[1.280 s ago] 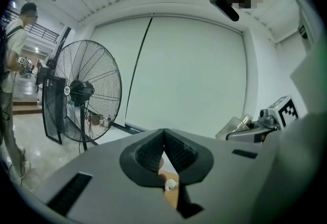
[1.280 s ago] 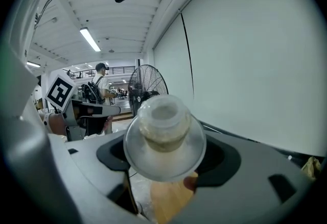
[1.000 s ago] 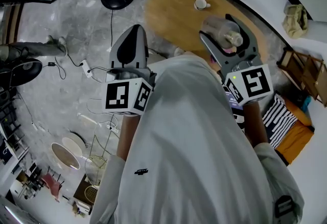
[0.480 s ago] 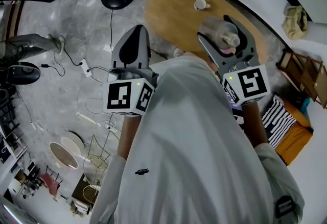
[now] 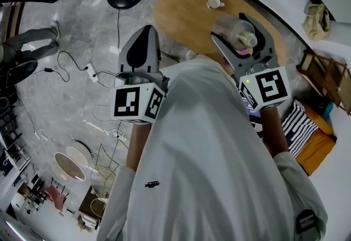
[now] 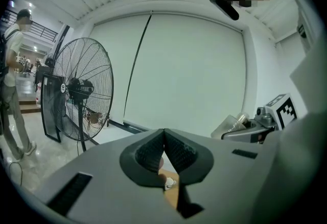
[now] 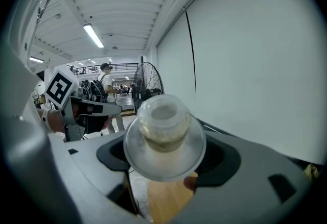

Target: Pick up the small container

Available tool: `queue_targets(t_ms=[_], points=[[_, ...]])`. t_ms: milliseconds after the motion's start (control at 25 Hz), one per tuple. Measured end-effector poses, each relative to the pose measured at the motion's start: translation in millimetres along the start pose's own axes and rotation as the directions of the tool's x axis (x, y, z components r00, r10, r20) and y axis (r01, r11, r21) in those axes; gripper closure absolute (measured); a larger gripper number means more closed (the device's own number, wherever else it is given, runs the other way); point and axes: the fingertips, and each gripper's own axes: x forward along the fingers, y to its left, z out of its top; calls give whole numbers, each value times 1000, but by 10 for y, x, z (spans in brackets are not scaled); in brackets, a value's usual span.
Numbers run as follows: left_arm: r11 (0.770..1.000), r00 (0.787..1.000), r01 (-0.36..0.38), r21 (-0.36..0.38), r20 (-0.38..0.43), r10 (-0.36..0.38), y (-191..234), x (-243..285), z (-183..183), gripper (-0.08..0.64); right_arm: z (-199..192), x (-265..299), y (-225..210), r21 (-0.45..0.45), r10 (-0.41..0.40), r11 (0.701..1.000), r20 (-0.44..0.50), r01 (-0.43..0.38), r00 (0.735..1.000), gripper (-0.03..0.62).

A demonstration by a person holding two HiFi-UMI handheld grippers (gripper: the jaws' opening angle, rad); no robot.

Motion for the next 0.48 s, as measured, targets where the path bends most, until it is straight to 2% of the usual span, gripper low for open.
queue_targets(t_ms=[480], points=[[1000,1000,13,0,-18,-13,-75,96,-51,543,-35,-11,-100,6,-7,1000,-10,7,1000,255]])
